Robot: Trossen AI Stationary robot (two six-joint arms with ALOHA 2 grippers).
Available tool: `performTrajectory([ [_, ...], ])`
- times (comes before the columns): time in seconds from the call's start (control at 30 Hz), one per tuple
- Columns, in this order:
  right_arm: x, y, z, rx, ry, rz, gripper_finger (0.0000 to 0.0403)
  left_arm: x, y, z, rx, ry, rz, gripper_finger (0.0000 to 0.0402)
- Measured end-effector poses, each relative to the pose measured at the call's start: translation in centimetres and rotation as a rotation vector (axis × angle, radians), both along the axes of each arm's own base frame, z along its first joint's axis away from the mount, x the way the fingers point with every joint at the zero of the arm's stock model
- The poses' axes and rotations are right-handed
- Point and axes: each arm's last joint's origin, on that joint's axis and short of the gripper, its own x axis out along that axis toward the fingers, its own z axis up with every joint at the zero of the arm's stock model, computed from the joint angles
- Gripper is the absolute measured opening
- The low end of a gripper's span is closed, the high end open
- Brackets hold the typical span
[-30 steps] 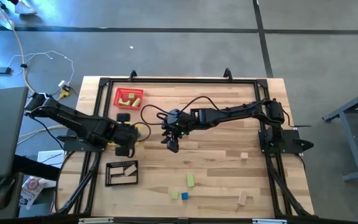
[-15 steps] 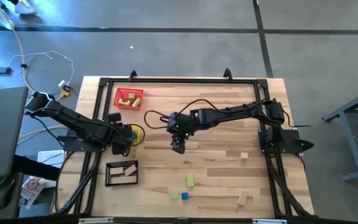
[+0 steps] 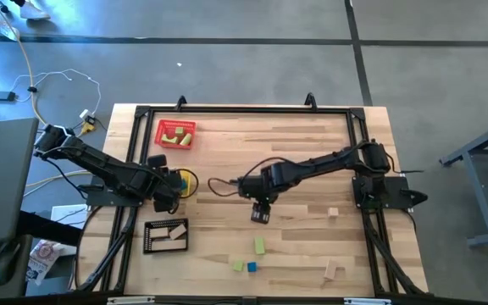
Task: Sort & place blocks by color
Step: Put the cylinder blue block into the yellow basket, then put the rectangular green block into the red basket
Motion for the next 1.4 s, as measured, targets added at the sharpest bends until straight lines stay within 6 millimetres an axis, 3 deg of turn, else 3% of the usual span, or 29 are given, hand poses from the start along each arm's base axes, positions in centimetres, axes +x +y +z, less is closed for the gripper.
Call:
performTrajectory([
  [0.37, -0.8, 3.4, 0.0, 0.108, 0.073, -0.199, 0.0174, 0.1, 1.1, 0.0, 0.000, -0.001, 0.066, 0.0230],
  [0.73, -1.2, 6.6, 0.1, 0.097, 0.026, -0.427, 0.0174, 0.2, 2.1, 0.0, -0.004, 0.004, 0.129, 0.0228],
  [1.1, -0.8, 9.2, 0.2, 0.231, -0.049, -0.663, 0.0174, 0.2, 2.2, 0.0, -0.005, 0.003, 0.132, 0.0228],
  [1.4, -0.7, 11.5, -2.1, 0.258, 0.006, -0.748, 0.0174, 0.2, 2.2, 0.0, -0.005, 0.003, 0.132, 0.0228],
])
